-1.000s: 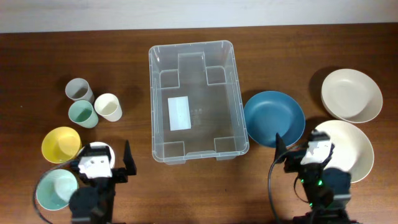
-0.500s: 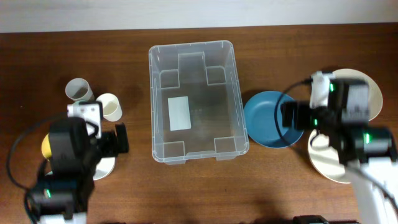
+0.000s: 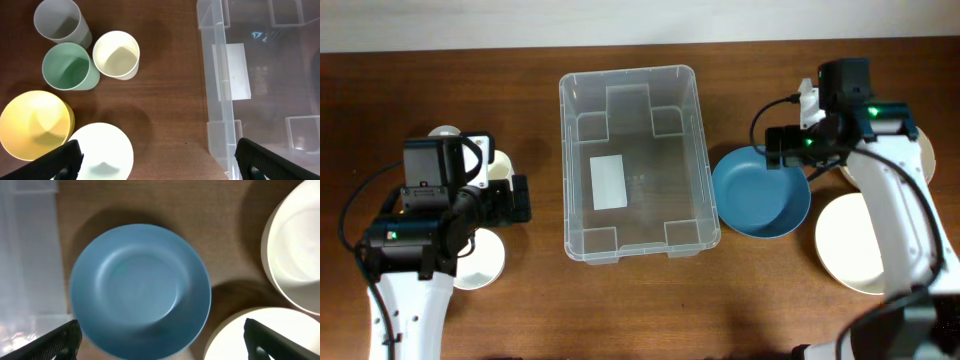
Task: Pack container
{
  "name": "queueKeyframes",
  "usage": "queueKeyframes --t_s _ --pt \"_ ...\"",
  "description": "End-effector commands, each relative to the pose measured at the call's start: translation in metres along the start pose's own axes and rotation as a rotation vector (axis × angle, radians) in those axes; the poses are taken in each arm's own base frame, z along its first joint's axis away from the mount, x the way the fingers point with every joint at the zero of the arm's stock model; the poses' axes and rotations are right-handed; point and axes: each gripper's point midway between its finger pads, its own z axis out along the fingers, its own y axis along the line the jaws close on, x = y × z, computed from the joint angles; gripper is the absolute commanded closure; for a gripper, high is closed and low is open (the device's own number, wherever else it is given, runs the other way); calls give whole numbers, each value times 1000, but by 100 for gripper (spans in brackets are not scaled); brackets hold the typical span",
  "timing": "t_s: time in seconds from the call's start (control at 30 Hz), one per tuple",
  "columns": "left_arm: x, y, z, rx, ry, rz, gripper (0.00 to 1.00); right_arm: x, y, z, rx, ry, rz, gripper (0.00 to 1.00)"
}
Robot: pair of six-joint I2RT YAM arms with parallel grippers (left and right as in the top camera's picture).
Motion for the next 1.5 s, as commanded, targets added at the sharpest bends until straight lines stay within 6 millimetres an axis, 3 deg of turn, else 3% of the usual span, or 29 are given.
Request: queueKeyframes --t_s 0.0,0.33,0.6,0.83,1.23,1.47 --pt "-5 -2 -4 16 -14 -15 0 -7 -15 12 25 12 35 1" --pt "-7 0 -4 5 -22 -15 0 -2 -28 60 -32 84 34 1" --pt "-11 0 -4 5 -37 -14 0 14 -30 99 -38 96 42 1" --pt "-12 0 -4 6 -41 -14 0 32 -45 125 -71 73 102 1" --pt "-13 -1 -4 6 -45 -14 0 35 -47 142 -84 26 63 1" --pt "-15 -1 -4 7 -54 -14 0 46 -46 158 -92 76 70 3"
